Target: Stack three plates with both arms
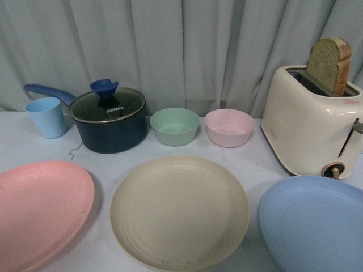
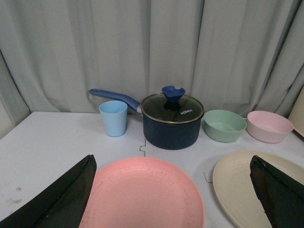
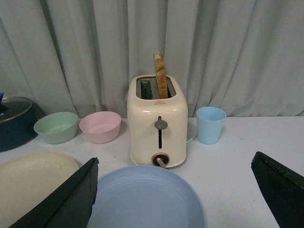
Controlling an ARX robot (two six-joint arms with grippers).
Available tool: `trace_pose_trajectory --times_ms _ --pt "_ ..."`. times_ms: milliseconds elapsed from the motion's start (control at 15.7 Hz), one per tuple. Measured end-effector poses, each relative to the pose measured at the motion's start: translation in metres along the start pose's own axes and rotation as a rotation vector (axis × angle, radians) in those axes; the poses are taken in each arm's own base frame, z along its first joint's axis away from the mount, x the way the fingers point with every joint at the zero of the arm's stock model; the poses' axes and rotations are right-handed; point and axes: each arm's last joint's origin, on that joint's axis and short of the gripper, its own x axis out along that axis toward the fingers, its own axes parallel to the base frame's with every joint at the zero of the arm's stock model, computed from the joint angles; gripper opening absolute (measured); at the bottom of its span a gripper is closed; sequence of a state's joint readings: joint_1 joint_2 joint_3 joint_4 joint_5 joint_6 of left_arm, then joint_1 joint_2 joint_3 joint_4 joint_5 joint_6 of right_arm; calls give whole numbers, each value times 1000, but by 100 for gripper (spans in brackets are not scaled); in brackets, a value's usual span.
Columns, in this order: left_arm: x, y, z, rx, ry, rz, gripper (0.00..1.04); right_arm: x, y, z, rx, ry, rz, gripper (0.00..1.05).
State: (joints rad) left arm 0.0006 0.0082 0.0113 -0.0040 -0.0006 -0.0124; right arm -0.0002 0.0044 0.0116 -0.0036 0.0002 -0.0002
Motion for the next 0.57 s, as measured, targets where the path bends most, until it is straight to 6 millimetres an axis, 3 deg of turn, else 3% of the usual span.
trace_pose_trajectory --times_ms 572 --pt "0 0 0 0 0 0 98 0 0 0 0 0 0 98"
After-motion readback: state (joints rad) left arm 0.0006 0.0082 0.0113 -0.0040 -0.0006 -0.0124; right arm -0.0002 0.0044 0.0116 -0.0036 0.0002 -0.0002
